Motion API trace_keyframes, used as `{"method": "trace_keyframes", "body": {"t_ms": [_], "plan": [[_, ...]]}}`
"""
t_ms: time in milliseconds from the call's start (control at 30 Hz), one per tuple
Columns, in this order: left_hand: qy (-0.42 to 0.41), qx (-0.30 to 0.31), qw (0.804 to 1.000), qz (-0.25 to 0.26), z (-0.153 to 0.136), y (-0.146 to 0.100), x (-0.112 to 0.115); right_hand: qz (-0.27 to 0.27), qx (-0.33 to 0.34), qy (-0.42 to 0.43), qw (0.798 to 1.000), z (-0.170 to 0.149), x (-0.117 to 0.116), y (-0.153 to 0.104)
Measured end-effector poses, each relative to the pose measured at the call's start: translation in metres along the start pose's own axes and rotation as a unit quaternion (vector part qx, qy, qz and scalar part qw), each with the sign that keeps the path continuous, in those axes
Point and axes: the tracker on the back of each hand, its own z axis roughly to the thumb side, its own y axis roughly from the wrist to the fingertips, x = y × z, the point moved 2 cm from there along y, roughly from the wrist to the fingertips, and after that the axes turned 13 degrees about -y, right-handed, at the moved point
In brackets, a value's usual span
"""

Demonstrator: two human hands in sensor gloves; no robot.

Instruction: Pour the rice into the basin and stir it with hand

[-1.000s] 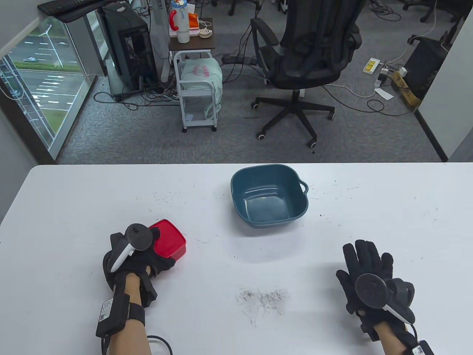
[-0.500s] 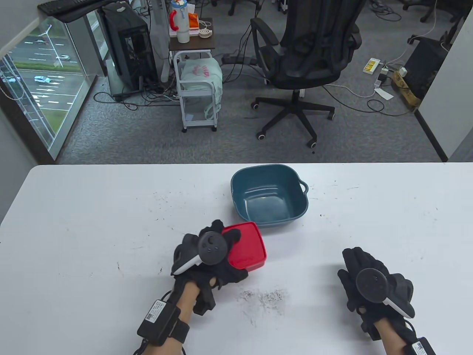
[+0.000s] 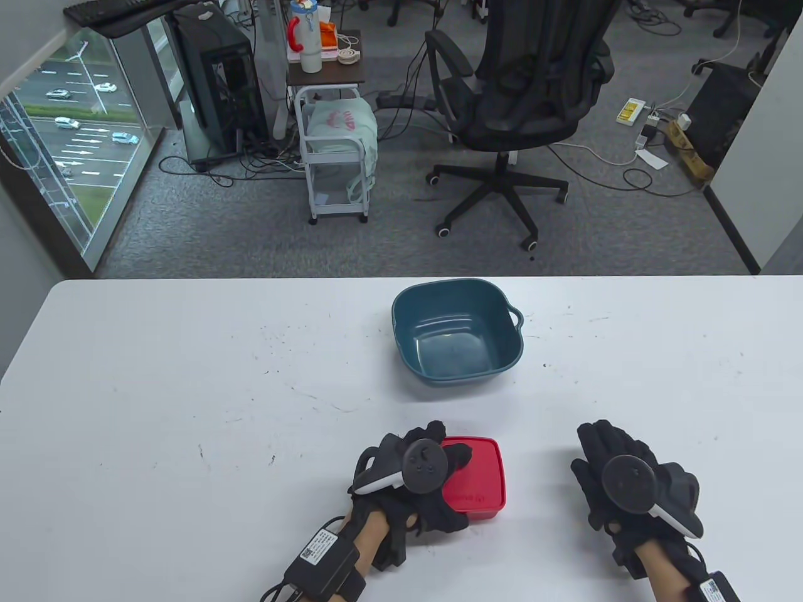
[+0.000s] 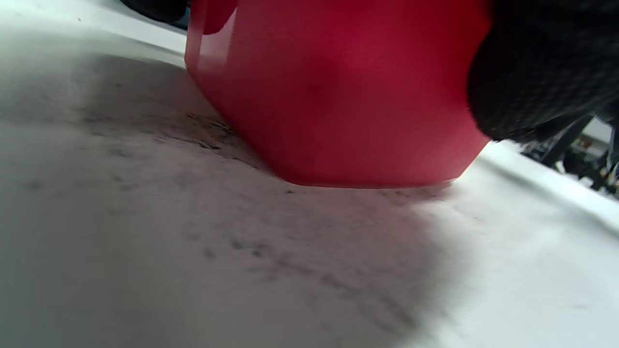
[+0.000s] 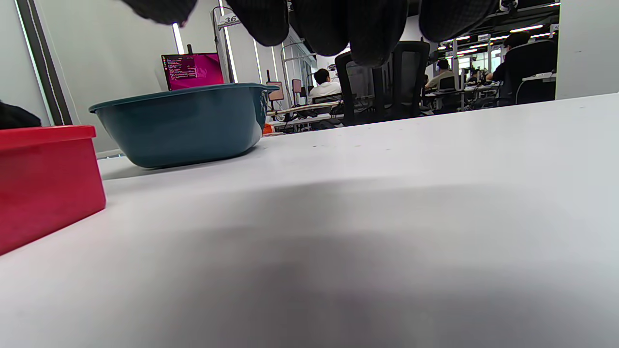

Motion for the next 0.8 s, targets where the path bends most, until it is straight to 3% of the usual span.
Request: {"method": "trace_keyframes", "body": {"t_ms": [167, 333, 467, 567, 800], "plan": [[0.025, 0.022, 0.999, 0.029, 0.004, -0.012, -0.012, 0.002, 0.001, 0.001, 1.000, 0.001, 0.000, 0.000], [-0.059, 0.058, 0.993, 0.084, -0.004, -0.043, -0.042, 0.000, -0.001, 0.002, 1.000, 0.000, 0.000, 0.000], [-0.092, 0.058, 0.988, 0.113, -0.027, -0.060, -0.048, 0.002, -0.001, 0.000, 1.000, 0.001, -0.001, 0.001], [-0.135, 0.032, 0.987, 0.086, -0.043, -0.063, -0.043, 0.007, -0.002, -0.002, 1.000, 0.002, -0.002, 0.001], [-0.068, -0.045, 0.995, 0.051, -0.061, -0.057, -0.033, 0.006, 0.001, -0.002, 1.000, 0.004, -0.001, 0.000]]}}
